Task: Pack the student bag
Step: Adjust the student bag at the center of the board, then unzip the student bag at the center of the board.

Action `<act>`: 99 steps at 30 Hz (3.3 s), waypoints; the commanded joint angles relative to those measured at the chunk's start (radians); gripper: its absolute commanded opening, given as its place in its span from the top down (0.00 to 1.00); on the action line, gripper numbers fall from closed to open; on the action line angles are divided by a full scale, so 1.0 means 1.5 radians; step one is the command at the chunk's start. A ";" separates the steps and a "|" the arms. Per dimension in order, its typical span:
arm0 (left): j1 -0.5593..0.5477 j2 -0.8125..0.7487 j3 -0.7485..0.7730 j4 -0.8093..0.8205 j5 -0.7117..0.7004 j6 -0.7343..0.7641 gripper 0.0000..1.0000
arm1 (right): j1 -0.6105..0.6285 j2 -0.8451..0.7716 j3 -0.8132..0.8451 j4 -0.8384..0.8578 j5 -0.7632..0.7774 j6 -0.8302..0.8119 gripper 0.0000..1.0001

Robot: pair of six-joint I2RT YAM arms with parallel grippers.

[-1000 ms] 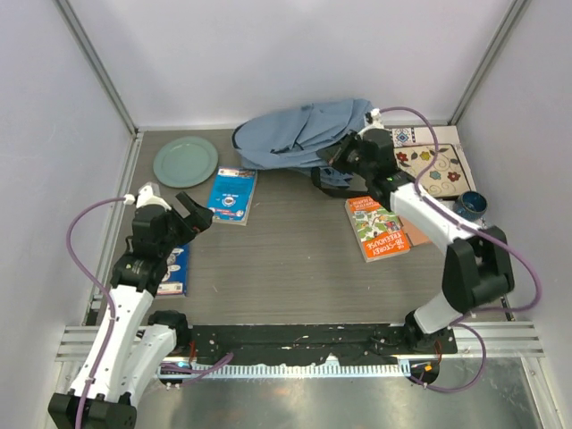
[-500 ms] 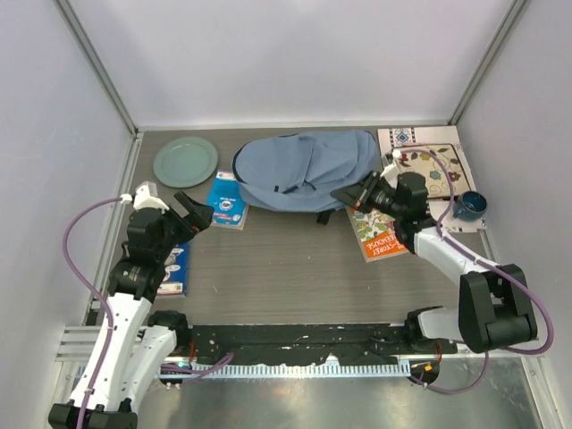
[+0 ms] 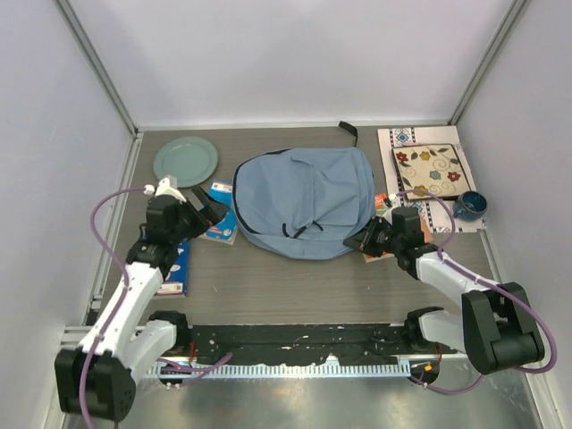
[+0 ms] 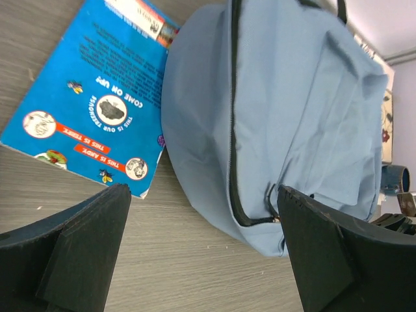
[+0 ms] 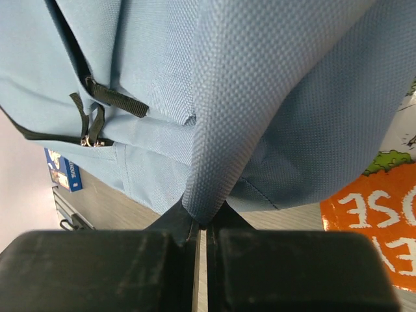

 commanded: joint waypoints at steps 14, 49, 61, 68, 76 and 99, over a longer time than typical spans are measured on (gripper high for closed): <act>-0.151 0.336 0.074 0.221 -0.040 -0.035 0.17 | 0.005 0.024 -0.009 0.008 0.041 -0.012 0.99; -0.293 -0.119 -0.190 0.045 -0.183 -0.189 0.69 | -0.008 0.137 0.174 -0.091 0.119 -0.054 0.81; -0.293 -0.109 0.007 -0.207 -0.301 -0.107 0.24 | -0.007 -0.093 0.116 -0.227 0.229 0.032 0.32; -0.295 -0.007 0.139 -0.220 -0.223 -0.067 0.21 | 0.020 -0.133 0.060 -0.180 0.209 0.135 0.32; -0.309 0.177 0.245 -0.219 -0.117 0.009 0.21 | 0.166 -0.026 0.091 -0.096 0.250 0.243 0.27; -0.404 0.378 0.259 -0.125 -0.114 -0.040 0.21 | 0.197 0.102 -0.057 0.261 0.273 0.335 0.20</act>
